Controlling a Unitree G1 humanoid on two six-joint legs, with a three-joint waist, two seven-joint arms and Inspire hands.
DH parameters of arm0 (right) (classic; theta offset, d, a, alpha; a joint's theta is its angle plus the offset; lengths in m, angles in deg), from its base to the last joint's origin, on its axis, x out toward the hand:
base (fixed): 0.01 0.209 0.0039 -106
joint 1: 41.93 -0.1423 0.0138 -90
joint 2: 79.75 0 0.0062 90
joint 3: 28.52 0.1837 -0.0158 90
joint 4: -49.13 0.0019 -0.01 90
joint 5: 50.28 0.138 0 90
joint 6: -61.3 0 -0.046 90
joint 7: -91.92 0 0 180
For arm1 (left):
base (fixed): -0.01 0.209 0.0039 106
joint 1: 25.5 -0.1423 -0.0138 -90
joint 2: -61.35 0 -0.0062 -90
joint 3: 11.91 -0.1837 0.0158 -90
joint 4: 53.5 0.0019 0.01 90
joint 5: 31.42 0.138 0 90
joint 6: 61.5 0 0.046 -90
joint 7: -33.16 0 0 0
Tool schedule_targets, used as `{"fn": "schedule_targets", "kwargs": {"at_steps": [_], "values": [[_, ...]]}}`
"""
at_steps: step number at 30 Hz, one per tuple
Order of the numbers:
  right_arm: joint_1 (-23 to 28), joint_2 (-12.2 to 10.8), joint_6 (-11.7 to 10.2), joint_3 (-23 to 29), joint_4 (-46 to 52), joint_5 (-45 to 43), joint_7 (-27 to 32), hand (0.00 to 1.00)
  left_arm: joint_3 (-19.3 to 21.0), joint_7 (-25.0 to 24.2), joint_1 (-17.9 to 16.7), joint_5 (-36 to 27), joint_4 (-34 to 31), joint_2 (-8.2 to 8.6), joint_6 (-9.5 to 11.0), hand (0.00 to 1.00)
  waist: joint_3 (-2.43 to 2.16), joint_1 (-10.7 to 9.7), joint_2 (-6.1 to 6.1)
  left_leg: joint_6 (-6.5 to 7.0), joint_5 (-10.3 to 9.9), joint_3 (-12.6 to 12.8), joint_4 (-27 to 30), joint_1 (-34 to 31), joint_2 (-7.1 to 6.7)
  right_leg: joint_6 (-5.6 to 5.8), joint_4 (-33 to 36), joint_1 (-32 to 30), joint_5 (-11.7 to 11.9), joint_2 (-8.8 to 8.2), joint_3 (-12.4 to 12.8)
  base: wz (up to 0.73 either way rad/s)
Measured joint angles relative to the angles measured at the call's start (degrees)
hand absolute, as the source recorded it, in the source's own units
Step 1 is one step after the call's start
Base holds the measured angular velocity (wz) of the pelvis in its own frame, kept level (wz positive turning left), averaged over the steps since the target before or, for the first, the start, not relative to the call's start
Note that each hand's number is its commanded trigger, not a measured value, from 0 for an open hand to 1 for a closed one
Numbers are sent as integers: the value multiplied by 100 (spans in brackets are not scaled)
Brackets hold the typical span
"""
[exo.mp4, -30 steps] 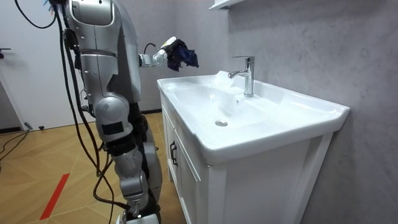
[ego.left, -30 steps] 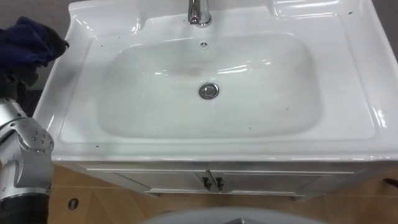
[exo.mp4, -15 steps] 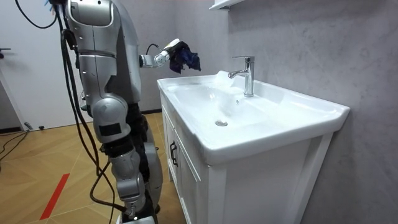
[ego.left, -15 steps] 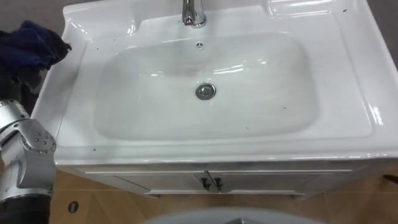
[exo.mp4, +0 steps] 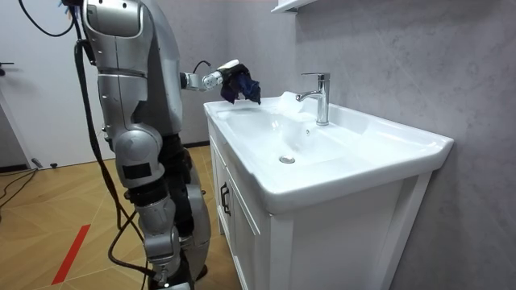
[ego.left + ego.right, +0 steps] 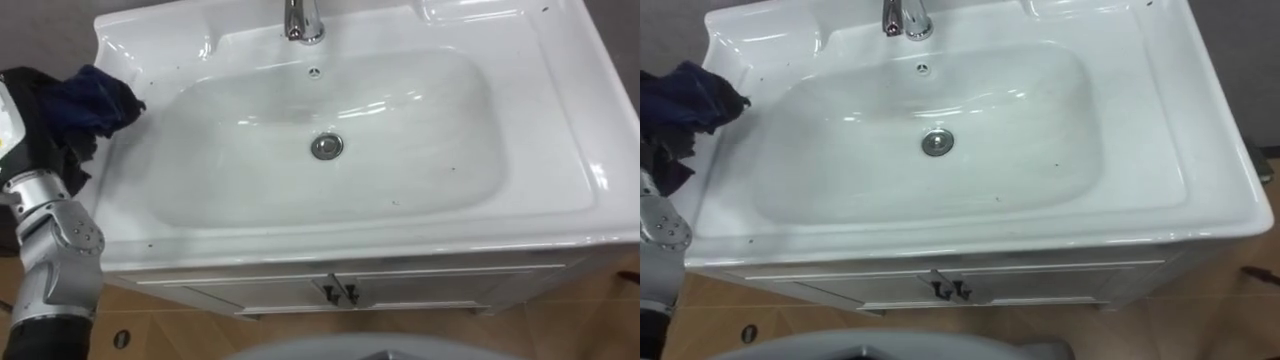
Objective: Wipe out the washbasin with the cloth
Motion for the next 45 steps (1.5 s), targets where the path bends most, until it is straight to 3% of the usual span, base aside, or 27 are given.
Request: {"fn": "schedule_targets", "kwargs": {"at_steps": [4,12,15,16,17,18,30,45], "values": [[-17,0,108,0,12,0,26,0,-1,-109,0,167,248,88,-85,100,-7,7,8,0,0,0,-4,0,-6,0,-5,-1,0,-5,-2,0],[-12,1,182,54,86,1,107,0,0,-253,-8,260,442,90,-312,100,-10,27,0,0,0,0,-5,-1,-12,0,-2,-1,0,-12,4,0],[-5,2,207,104,96,2,137,0,0,-253,-54,261,442,90,-337,100,-46,28,15,0,0,0,-6,5,-12,2,5,2,1,-9,4,0],[-1,2,217,104,96,1,152,0,0,-253,-88,261,442,90,-343,81,-70,27,21,0,0,0,-6,12,-12,3,10,8,2,-9,3,0],[-1,2,221,104,96,3,161,0,0,-254,-114,261,442,91,-349,17,-79,26,26,0,0,0,-7,21,-11,3,16,13,2,-8,1,0],[-1,2,221,104,96,3,165,0,0,-254,-119,261,442,92,-356,0,-79,27,26,0,0,0,-7,24,-11,3,19,16,2,-8,0,0],[-11,-17,202,98,65,3,250,0,3,-225,-123,258,369,131,-374,0,-37,44,68,3,0,17,-6,65,-8,19,6,22,-1,-7,57,-1],[-25,-16,96,97,-26,-2,236,0,3,42,-118,244,-246,185,-34,0,-10,11,29,3,0,-1,-64,64,-53,40,1,11,-12,-16,27,0]]}}
